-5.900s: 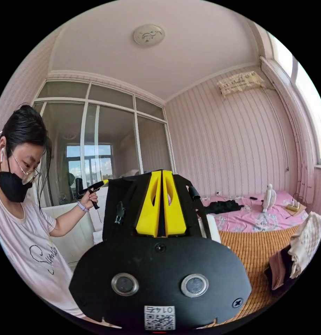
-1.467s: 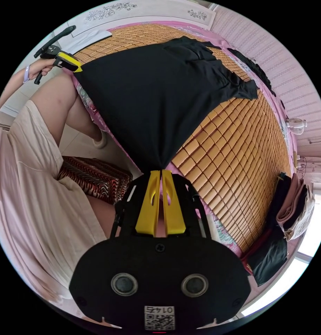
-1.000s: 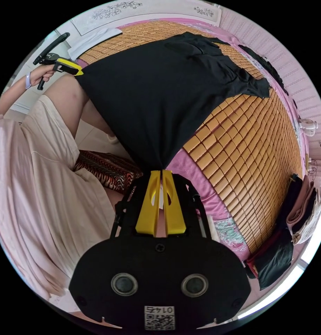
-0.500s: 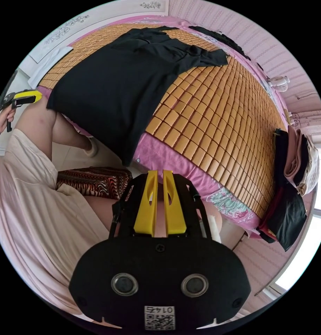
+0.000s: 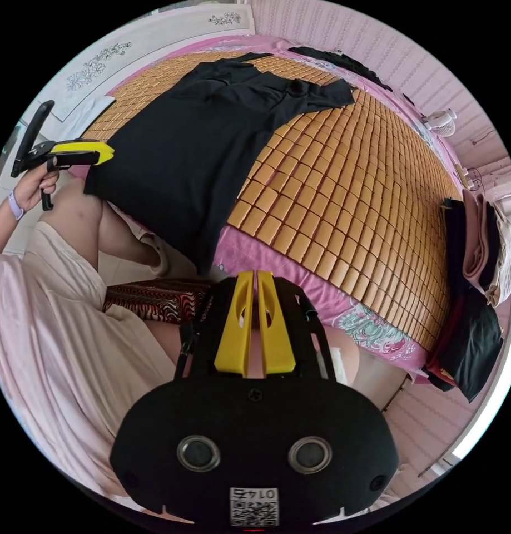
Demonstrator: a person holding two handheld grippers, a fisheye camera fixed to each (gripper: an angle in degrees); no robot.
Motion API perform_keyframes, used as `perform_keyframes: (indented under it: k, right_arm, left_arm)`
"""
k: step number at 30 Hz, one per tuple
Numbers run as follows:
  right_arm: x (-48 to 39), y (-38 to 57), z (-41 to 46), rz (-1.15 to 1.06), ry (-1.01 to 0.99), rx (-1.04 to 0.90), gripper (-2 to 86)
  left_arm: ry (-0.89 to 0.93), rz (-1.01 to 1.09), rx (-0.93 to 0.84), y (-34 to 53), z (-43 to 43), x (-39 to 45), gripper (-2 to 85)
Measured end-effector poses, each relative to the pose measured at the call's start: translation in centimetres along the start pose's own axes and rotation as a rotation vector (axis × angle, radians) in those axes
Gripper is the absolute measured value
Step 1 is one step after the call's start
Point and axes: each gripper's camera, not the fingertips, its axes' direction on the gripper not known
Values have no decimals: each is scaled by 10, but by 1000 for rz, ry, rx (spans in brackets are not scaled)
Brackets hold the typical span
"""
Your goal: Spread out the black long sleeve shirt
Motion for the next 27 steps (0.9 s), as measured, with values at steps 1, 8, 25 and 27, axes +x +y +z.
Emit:
perform_keyframes:
  k: [1, 8, 25, 27]
  right_arm:
    - [5, -5, -1, -17, -20, -21, 1]
    - [38, -59, -13, -114, -273, -151, 19]
    - [145, -22, -203, 347, -321, -51, 13]
    - [169, -15, -201, 372, -362, -46, 34]
  left_arm:
    - [-1, 19, 3, -9, 5, 2, 55]
    - [83, 2, -55, -56, 20, 4, 55]
    - [133, 4, -77, -149, -95, 15, 54]
    - [117, -70, -58, -163, -94, 12, 56]
